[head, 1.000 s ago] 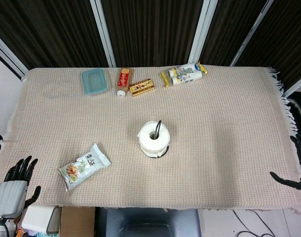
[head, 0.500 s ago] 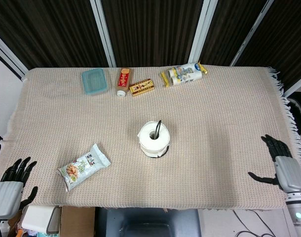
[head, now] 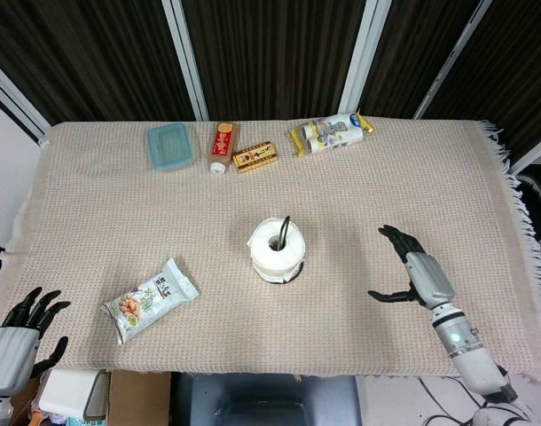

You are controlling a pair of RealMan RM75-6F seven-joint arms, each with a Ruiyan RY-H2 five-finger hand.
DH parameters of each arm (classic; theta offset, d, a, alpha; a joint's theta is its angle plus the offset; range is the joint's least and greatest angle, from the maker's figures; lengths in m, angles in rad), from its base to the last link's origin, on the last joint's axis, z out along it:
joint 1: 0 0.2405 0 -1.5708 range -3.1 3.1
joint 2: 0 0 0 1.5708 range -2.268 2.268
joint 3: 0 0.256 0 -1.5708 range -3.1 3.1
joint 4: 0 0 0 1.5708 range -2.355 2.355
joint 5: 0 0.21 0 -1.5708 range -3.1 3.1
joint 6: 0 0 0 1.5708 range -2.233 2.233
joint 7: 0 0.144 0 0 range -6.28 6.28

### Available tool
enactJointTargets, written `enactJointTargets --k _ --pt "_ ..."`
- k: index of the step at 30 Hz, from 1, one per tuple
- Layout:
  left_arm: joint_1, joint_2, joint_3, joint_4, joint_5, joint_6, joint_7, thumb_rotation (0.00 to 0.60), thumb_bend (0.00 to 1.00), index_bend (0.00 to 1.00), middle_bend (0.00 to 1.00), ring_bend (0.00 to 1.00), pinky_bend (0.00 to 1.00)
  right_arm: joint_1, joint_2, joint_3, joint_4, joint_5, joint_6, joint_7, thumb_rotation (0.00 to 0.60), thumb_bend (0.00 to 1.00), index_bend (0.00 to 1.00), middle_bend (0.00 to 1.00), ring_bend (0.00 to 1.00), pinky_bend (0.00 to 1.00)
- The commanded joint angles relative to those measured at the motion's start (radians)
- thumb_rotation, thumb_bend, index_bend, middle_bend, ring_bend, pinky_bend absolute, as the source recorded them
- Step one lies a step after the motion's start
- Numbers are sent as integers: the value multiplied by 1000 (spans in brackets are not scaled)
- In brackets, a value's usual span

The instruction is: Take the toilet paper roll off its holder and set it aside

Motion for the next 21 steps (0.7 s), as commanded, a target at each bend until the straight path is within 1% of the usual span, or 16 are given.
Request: enactJointTargets --k 1,5,10,16,21 --pt "-2 -15 -7 22 18 22 1 600 398 266 169 87 228 45 -54 24 19 58 -46 -37 600 60 25 106 68 120" --pt "-4 -32 -9 47 46 47 13 600 396 281 198 111 242 90 -100 39 35 99 -86 -43 600 53 22 101 55 107" --pt "-11 -29 -5 51 48 34 15 600 396 282 205 116 244 136 -175 48 103 108 -84 -95 600 53 22 99 49 100" --pt "-16 -25 5 55 63 32 10 600 396 283 214 121 249 193 -244 63 160 152 -127 -110 600 47 23 99 48 100" --pt "-19 -25 14 60 74 29 9 600 394 286 226 135 258 235 -302 66 206 173 -142 -149 600 41 23 99 47 100"
